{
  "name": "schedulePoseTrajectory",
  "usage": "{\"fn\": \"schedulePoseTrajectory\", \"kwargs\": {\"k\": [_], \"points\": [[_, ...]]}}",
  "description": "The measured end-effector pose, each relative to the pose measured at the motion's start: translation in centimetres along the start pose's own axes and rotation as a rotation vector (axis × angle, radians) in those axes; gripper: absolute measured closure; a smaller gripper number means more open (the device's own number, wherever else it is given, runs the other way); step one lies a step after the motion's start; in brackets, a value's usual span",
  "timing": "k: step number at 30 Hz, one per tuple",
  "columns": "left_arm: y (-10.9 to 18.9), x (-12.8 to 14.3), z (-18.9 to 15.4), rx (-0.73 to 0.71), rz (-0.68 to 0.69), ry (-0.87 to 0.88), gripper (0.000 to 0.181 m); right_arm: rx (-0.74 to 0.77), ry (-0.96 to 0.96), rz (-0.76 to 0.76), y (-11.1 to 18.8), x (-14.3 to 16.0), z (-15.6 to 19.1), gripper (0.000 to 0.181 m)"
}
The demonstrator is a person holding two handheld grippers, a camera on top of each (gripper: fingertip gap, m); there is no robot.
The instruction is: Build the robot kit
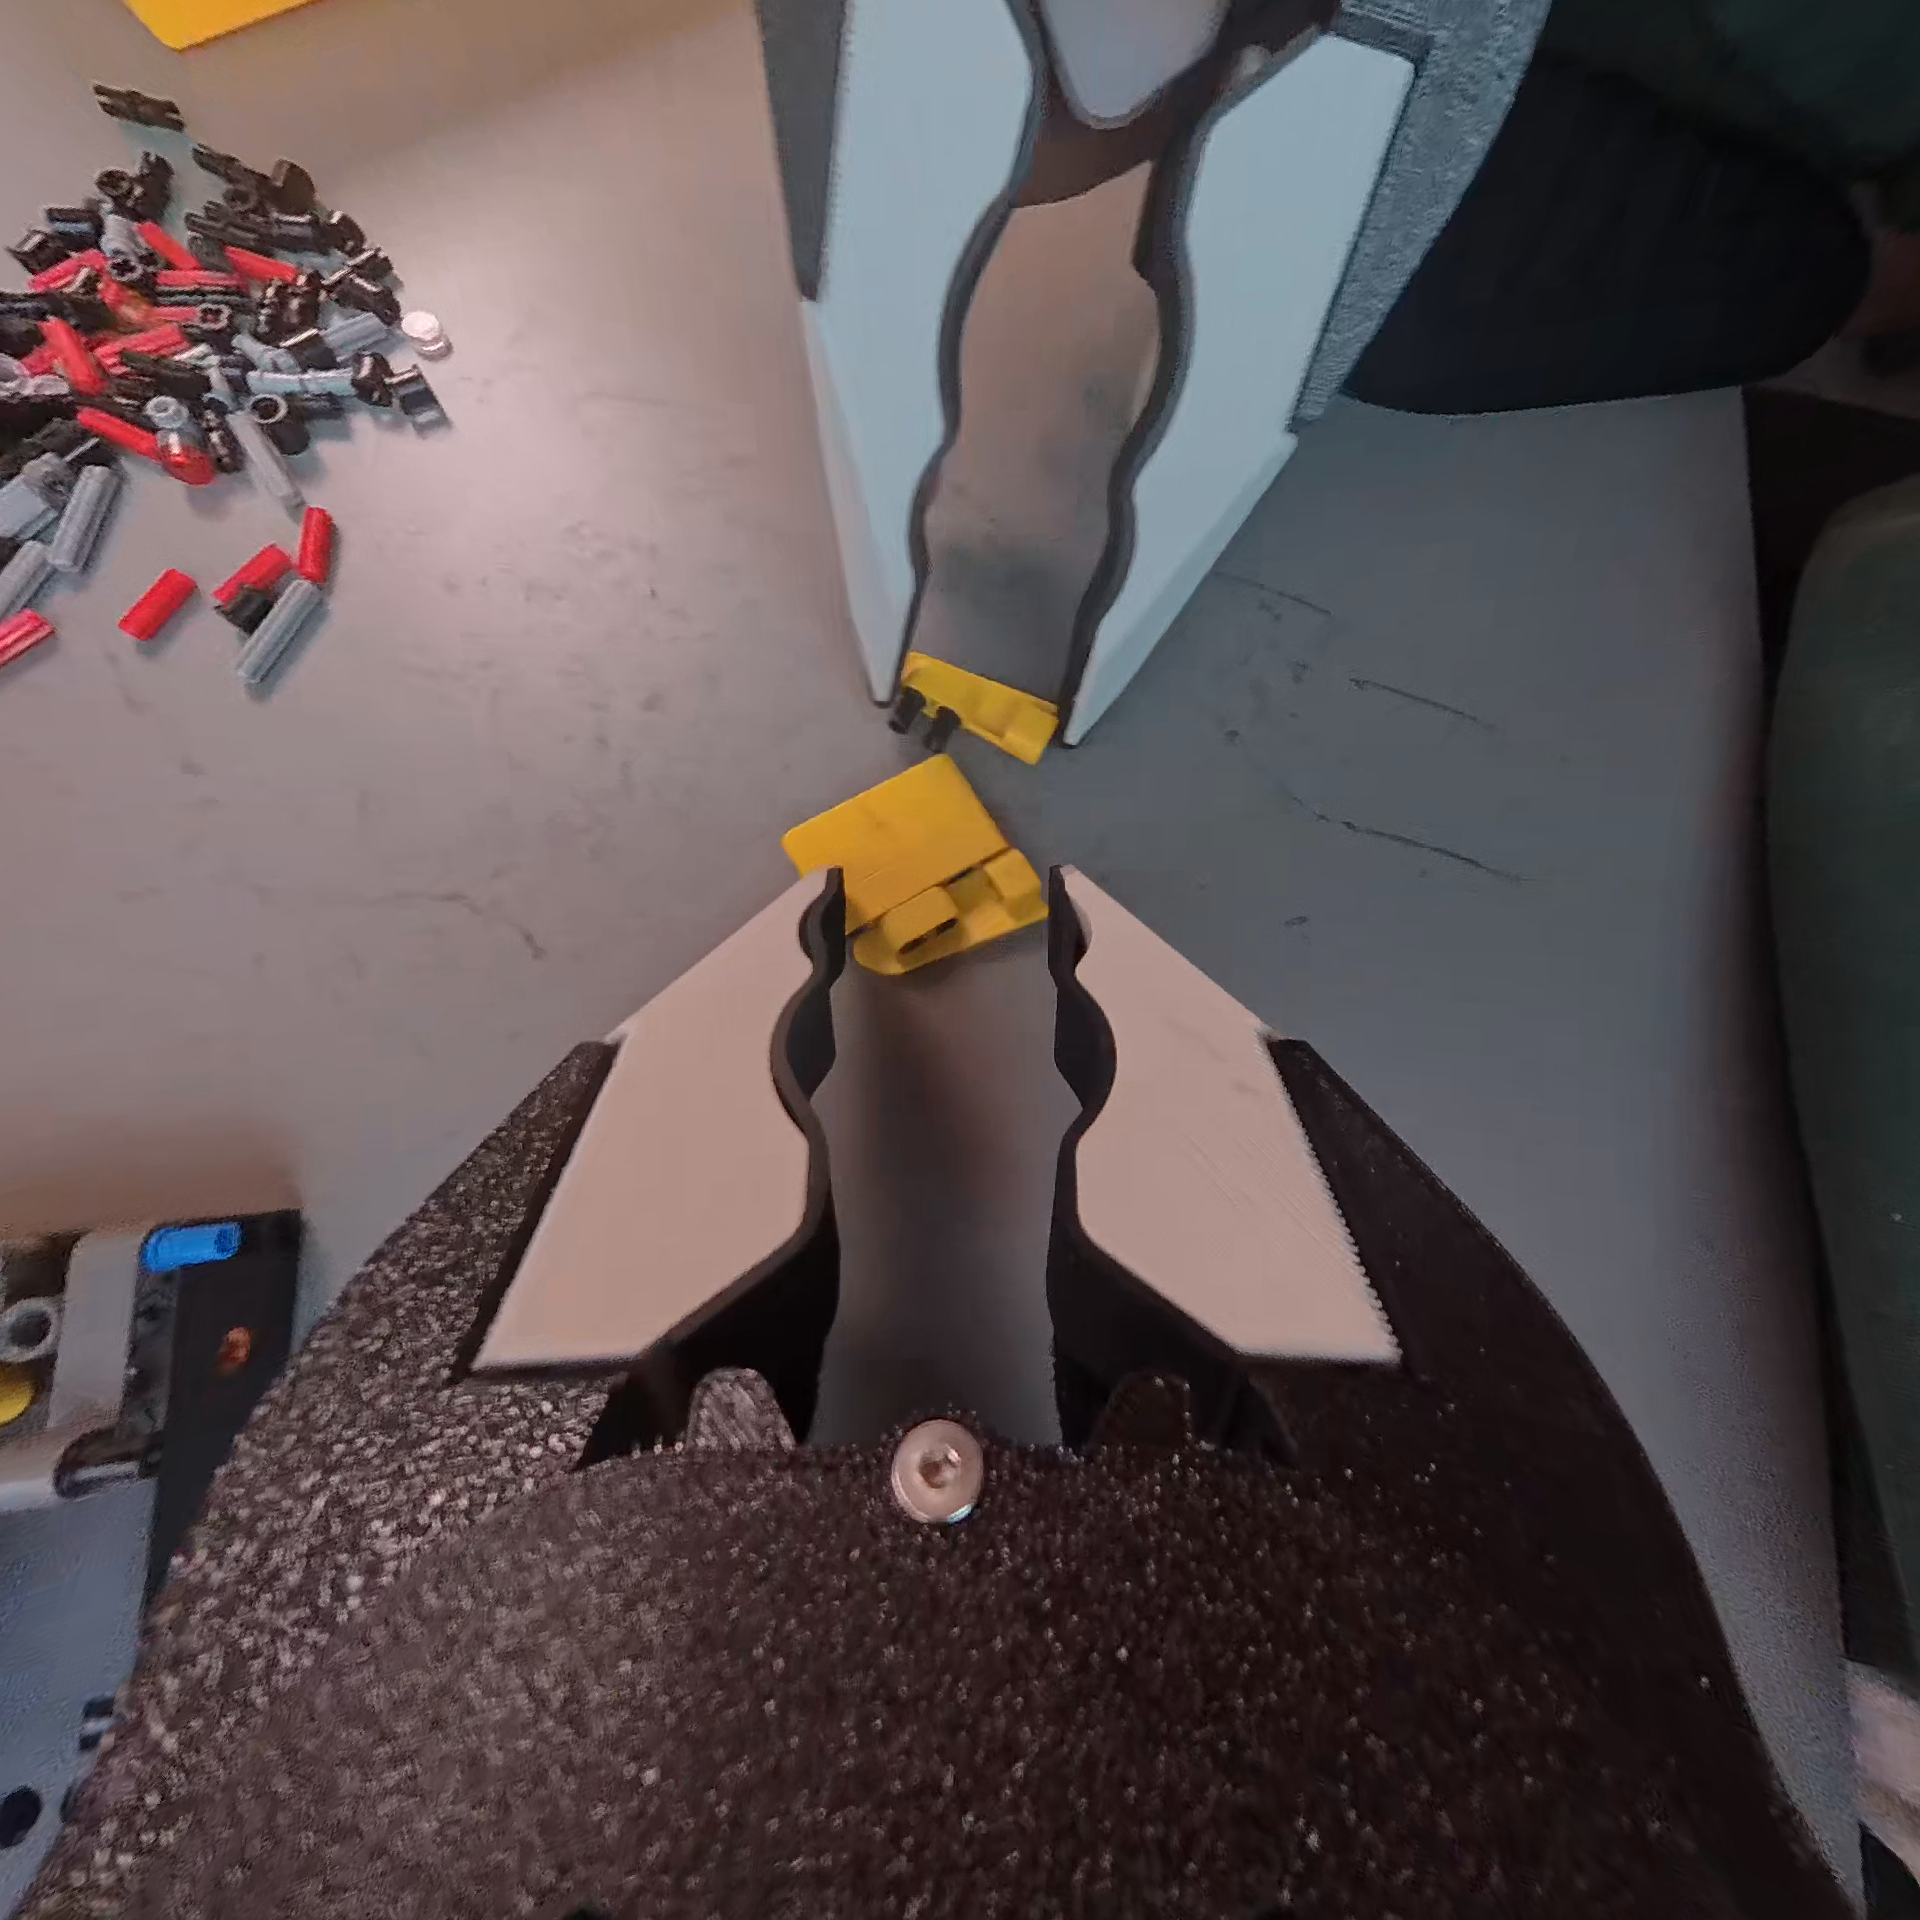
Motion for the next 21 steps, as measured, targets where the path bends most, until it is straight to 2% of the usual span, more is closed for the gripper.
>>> {"fn": "schedulePoseTrajectory", "kwargs": {"k": [4,8,11,14,16,21], "points": [[1.3,0.5,1.1,-0.004,-0.045,0.049,0.141,-0.02,0.074,-0.011,-0.3,-0.7,1.6,0.148],[2.0,0.6,1.0,0.073,-0.089,0.085,0.132,-0.001,0.02,-0.037,0.6,-0.1,0.8,0.148],[1.4,0.6,0.2,0.107,-0.073,0.071,0.12,-0.002,-0.01,-0.05,1.0,0.5,0.5,0.148],[0.2,0.7,-0.2,0.068,-0.01,0.028,0.115,-0.009,-0.002,-0.046,0.9,0.4,0.5,0.148],[-0.3,0.7,-0.4,0.043,0.013,0.003,0.116,-0.017,0.016,-0.038,0.7,0.2,0.7,0.148],[-0.5,0.8,0.0,-0.022,0.034,-0.046,0.137,-0.046,0.082,-0.009,0.0,-0.2,1.0,0.148]]}}
Point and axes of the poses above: each gripper's, where its closed fingertips meet, y back along the fingers, x out of its underside, z = x × y across the jaws, the point moved 6 cm from there along y, back along the fingers, and after that the axes turned 14 degrees about z, right-handed, at the moved point
